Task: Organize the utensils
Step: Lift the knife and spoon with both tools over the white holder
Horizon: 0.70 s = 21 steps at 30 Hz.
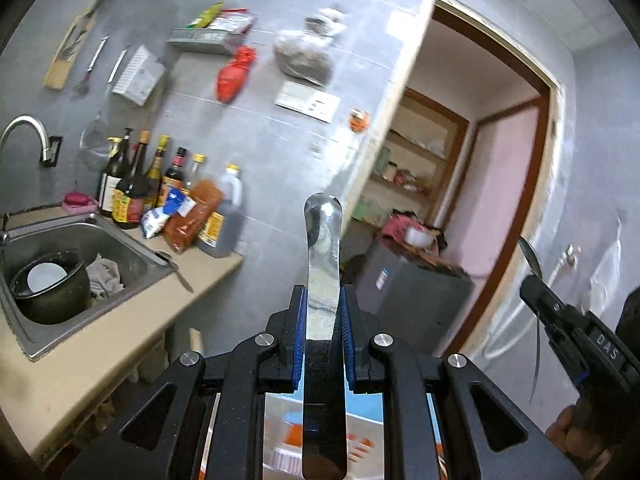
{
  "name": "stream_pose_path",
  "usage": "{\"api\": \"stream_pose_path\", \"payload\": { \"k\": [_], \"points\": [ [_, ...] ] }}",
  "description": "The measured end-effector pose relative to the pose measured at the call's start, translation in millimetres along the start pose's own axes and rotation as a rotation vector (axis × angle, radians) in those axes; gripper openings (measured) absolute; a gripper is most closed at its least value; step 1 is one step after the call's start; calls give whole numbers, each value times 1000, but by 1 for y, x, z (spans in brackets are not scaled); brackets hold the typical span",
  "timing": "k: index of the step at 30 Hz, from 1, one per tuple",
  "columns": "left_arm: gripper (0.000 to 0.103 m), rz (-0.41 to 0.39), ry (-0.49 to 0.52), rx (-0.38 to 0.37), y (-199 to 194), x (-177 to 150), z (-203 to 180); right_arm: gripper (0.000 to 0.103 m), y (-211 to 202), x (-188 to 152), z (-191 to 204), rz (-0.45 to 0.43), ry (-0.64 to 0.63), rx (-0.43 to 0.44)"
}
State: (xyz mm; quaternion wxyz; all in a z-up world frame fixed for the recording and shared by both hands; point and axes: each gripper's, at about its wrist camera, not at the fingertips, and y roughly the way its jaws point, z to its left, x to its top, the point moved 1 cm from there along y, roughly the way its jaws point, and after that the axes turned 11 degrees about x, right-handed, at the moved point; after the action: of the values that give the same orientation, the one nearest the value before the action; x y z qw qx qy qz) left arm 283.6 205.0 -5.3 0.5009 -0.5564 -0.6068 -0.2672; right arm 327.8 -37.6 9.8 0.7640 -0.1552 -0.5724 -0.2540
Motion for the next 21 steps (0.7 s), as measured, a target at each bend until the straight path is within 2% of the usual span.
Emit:
{"api": "stream_pose_path", "payload": {
  "k": [4, 7, 11, 18, 21],
  "points": [
    [13, -30, -60, -15, 11, 3, 32, 4, 18, -17, 7, -54, 36, 15],
    [13, -47, -107, -35, 17, -2, 46, 4, 26, -37, 10, -100, 50, -15],
    [13, -65, -143, -50, 25, -14, 61, 4, 32, -61, 10, -119, 42, -50],
    [13, -140, -121, -25, 25, -27, 57, 4, 39, -88, 9, -119, 1, -77],
    [13, -164, -118, -38, 25, -29, 54, 4, 42, -97, 13, -105, -45, -83]
  ]
}}
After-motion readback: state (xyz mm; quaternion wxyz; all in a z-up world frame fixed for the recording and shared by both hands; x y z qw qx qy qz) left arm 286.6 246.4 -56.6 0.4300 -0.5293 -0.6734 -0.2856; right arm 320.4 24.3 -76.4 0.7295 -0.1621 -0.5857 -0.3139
